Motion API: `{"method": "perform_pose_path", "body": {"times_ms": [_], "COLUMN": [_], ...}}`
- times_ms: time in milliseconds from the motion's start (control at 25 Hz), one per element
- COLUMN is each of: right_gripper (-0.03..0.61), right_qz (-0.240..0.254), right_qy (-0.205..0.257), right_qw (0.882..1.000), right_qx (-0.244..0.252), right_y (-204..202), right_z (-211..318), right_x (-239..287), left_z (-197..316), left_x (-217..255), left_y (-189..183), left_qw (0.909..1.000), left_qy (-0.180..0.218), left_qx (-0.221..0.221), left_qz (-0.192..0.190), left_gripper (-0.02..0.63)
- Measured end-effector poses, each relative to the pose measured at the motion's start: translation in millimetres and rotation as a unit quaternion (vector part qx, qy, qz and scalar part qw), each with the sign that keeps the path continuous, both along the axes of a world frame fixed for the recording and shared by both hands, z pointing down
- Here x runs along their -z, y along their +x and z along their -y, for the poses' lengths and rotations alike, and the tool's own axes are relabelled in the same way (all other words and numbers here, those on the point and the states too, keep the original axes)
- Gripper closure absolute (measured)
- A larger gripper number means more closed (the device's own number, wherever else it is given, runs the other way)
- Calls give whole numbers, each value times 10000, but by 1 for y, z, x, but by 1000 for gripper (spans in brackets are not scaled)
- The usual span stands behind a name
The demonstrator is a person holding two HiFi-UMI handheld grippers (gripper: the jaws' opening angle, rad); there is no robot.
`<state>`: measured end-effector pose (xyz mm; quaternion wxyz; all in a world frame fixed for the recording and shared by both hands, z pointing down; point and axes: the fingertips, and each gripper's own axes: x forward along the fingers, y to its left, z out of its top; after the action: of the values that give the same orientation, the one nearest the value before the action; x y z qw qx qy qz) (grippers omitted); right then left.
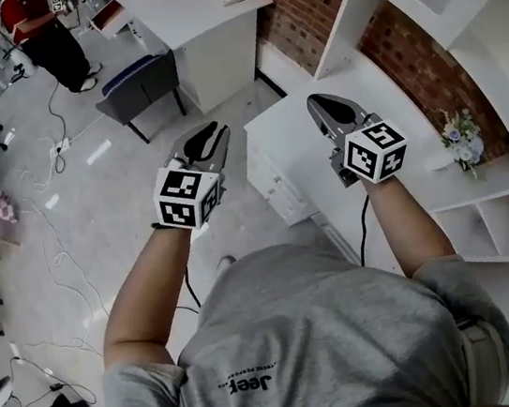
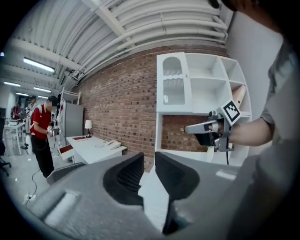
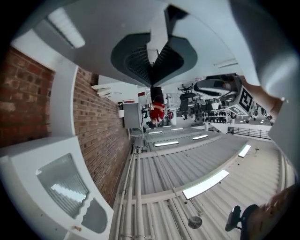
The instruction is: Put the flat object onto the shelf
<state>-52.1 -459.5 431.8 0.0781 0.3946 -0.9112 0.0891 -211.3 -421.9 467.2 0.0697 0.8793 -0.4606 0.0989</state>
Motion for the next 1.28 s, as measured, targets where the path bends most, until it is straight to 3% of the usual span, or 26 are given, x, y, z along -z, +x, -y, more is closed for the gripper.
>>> {"method": "perform_pose_path", "body": {"times_ms": [280, 480, 720, 880, 1280], "right_gripper": [568, 568, 568, 569, 569], "right_qz": [-79, -198, -163, -180, -181], "right_qy": [-468, -738, -1051, -1138, -1117], "right_qw": [9968, 9936, 9915, 9917, 9932], "right_qx": [650, 833, 747, 578, 262], "right_y": [-56, -68, -65, -57, -25], "right_z": [-24, -45, -69, -73, -75], "right_x": [-71, -115, -154, -163, -152], "left_z": [-37, -62, -90, -93, -73], "left_x": [-70, -110, -143, -150, -127], "left_y": [-70, -89, -85, -71, -38], "left_qw": [9964, 9920, 9849, 9836, 9864], "left_qy": [-657, -994, -1344, -1471, -1258], "left_qx": [390, 466, 448, 259, -111], "left_qz": [-361, -615, -990, -1010, -1048], "left_gripper": [602, 614, 614, 614, 614]}}
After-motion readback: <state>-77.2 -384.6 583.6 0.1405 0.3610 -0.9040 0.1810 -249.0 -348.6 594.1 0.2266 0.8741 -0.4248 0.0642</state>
